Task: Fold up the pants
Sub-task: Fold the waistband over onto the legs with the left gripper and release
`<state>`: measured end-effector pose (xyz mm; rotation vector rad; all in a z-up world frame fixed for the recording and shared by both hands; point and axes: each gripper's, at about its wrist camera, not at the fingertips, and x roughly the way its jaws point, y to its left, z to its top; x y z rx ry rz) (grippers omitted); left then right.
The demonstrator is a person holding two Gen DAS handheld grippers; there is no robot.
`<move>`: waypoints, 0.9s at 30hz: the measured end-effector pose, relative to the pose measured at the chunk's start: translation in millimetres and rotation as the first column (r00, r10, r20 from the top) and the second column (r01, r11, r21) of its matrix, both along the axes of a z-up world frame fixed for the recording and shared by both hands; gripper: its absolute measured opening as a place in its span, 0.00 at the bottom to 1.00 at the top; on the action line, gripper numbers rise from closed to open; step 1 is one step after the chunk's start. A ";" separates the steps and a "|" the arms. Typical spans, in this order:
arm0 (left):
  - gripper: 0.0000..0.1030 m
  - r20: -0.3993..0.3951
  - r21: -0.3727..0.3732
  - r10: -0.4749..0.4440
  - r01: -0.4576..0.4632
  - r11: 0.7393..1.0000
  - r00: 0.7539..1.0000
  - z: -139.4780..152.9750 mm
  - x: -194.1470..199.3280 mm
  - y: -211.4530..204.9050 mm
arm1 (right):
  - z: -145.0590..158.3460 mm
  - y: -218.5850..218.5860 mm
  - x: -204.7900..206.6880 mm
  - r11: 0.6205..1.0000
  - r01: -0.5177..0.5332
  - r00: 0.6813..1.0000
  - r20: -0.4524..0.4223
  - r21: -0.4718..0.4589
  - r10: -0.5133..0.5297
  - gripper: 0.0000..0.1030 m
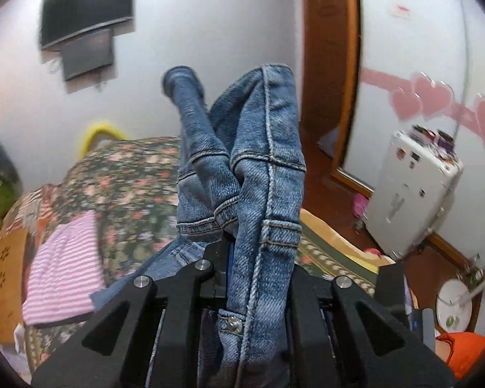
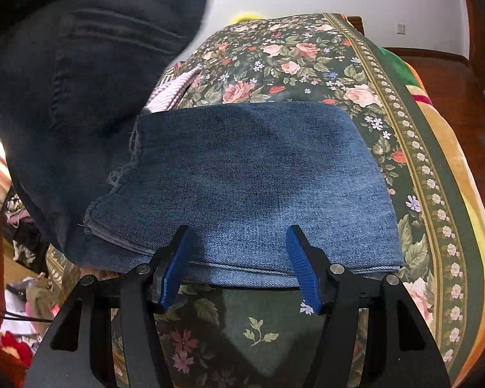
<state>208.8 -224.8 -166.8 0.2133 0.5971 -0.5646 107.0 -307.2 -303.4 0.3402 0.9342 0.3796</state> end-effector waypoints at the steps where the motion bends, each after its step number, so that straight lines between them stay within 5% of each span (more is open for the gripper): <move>1: 0.07 -0.018 0.007 -0.017 0.017 1.000 1.000 -6.2 1.1 -7.7 | 0.3 -0.6 0.3 1.000 0.000 1.000 0.001 0.003 0.000 0.56; 9: 0.08 -0.274 0.066 -0.075 0.096 0.993 0.959 -77.8 13.7 -39.2 | 12.7 -23.3 -8.8 1.000 0.026 1.000 0.001 0.005 -0.026 0.54; 18: 0.20 -0.353 0.169 -0.104 0.172 0.971 0.930 -114.0 1.2 -58.4 | 19.9 -93.1 -44.6 0.979 0.204 0.979 -0.004 -0.022 -0.205 0.54; 27: 0.24 -0.419 0.188 -0.109 0.203 0.961 0.902 -130.8 -3.5 -58.1 | 33.8 -110.7 -60.4 0.967 0.253 0.966 0.044 0.036 -0.254 0.54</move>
